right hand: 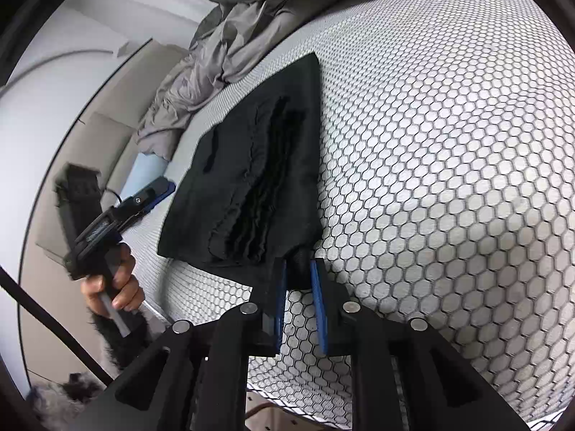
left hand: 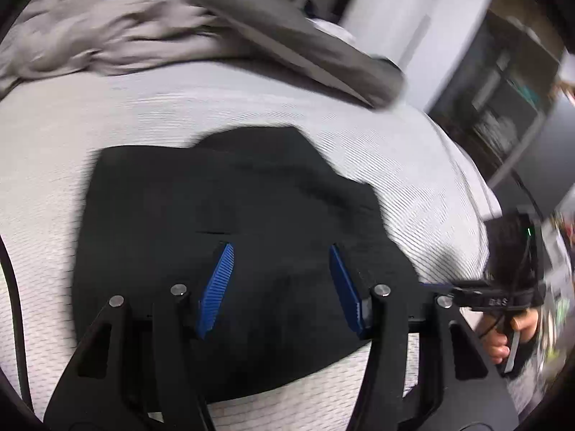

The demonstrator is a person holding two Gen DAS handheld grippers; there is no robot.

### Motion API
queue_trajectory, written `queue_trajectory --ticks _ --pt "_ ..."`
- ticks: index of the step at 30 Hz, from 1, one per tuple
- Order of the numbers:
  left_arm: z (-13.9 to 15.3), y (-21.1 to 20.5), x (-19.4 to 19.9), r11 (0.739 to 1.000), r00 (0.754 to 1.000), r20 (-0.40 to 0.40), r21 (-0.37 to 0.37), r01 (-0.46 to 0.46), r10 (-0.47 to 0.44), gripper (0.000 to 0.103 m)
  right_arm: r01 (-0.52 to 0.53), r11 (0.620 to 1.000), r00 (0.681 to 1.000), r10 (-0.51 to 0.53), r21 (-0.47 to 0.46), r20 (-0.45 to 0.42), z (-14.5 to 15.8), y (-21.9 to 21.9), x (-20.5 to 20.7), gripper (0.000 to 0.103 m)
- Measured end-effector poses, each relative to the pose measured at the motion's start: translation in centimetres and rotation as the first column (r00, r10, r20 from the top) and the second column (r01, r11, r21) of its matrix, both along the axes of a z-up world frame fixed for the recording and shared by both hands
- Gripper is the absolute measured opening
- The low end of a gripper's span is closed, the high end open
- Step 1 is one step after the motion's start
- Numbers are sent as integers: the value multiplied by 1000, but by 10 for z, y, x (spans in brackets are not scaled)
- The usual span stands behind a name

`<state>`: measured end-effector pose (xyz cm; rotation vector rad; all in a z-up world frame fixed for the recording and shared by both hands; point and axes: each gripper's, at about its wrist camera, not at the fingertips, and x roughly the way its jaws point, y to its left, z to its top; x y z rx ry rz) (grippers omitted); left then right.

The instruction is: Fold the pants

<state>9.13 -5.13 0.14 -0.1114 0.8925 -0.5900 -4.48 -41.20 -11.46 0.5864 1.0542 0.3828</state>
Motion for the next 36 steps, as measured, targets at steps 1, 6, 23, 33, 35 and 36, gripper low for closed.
queue_trajectory --ticks 1,6,23,33,35,36 --pt "-2 -16 -3 999 999 -1 10 32 -32 52 -1 1000 1000 1 11 1 0 1 1 22" --pt "-23 -92 -7 980 986 -40 108 167 -163 52 -26 999 1000 26 -27 13 1 18 20 26" --pt "-25 -89 -7 984 987 -38 82 156 -153 62 41 999 991 -43 17 128 18 -19 -15 14" --pt "-42 -77 -17 981 989 -40 132 144 -140 64 14 997 999 -11 -71 42 -2 13 41 31" --pt "-42 -75 -17 981 989 -51 129 145 -140 64 19 997 1000 -18 -68 21 -9 13 58 26" --pt "-42 -73 -17 981 989 -55 128 145 -139 64 23 998 1000 -21 -65 20 -11 7 59 23"
